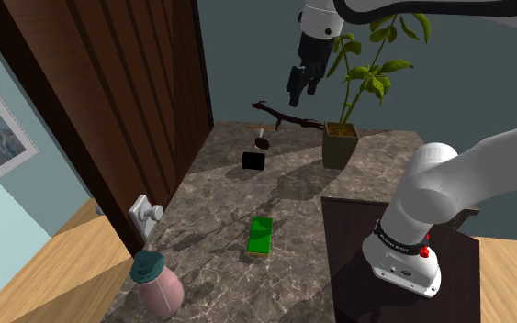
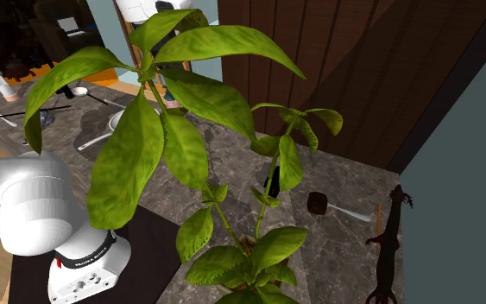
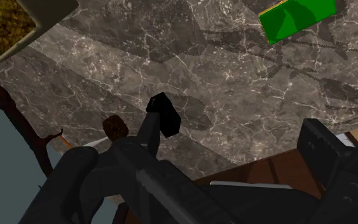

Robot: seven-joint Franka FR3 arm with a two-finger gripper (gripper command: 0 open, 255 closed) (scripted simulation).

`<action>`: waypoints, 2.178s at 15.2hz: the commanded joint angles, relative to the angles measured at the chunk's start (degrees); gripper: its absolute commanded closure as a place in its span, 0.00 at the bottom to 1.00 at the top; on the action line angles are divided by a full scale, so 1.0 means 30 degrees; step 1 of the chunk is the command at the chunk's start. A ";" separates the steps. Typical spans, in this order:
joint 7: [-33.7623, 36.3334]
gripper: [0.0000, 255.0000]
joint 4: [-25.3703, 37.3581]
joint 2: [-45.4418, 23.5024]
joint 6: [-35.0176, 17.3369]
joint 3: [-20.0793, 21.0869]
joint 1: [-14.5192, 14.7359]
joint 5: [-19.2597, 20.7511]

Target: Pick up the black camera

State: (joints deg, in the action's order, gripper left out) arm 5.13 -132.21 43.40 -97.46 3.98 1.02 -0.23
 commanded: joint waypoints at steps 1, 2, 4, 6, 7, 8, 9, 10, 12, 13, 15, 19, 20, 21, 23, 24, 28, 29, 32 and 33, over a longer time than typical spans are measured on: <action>0.0000 0.00 0.0000 0.0000 0.0000 0.0000 0.0000 0.0000; -0.0316 0.00 -0.0249 -0.0372 -0.0541 -0.0192 -0.0016 0.0078; -0.0946 0.00 -0.0669 -0.1192 -0.1622 -0.0570 -0.0051 0.0222; -0.1572 0.00 -0.0986 -0.2111 -0.2697 -0.0937 -0.0089 0.0347; -0.1883 0.00 -0.1105 -0.2606 -0.3230 -0.1117 -0.0106 0.0402; -0.2196 0.00 -0.1198 -0.3124 -0.3760 -0.1293 -0.0124 0.0450; -0.2505 0.00 -0.1264 -0.3663 -0.4284 -0.1471 -0.0135 0.0494; -0.2815 0.00 -0.1304 -0.4224 -0.4802 -0.1647 -0.0142 0.0531; -0.3439 0.00 -0.1303 -0.5404 -0.5816 -0.1985 -0.0158 0.0575; -0.3755 0.00 -0.1263 -0.6021 -0.6309 -0.2146 -0.0166 0.0582; -0.4392 0.00 -0.1103 -0.7304 -0.7262 -0.2457 -0.0174 0.0563; -0.5705 0.00 -0.0471 -1.0031 -0.9004 -0.3005 -0.0184 0.0373; -0.6044 0.00 -0.0248 -1.0740 -0.9399 -0.3120 -0.0192 0.0291; -0.6384 0.00 -0.0001 -1.1457 -0.9776 -0.3229 -0.0199 0.0196; -0.7075 0.00 0.0568 -1.2913 -1.0472 -0.3409 -0.0230 -0.0032; -0.7423 0.00 0.0890 -1.3650 -1.0790 -0.3483 -0.0252 -0.0162; -0.8799 0.00 0.2418 -1.6638 -1.1849 -0.3621 -0.0437 -0.0749; -0.9131 0.00 0.2859 -1.7391 -1.2058 -0.3623 -0.0503 -0.0899; -1.0067 0.00 0.4325 -1.9658 -1.2555 -0.3538 -0.0762 -0.1311; -1.0355 0.00 0.4861 -2.0416 -1.2676 -0.3489 -0.0861 -0.1429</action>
State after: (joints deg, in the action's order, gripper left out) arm -24.98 -119.83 -15.21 -135.35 -6.63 -1.27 -4.10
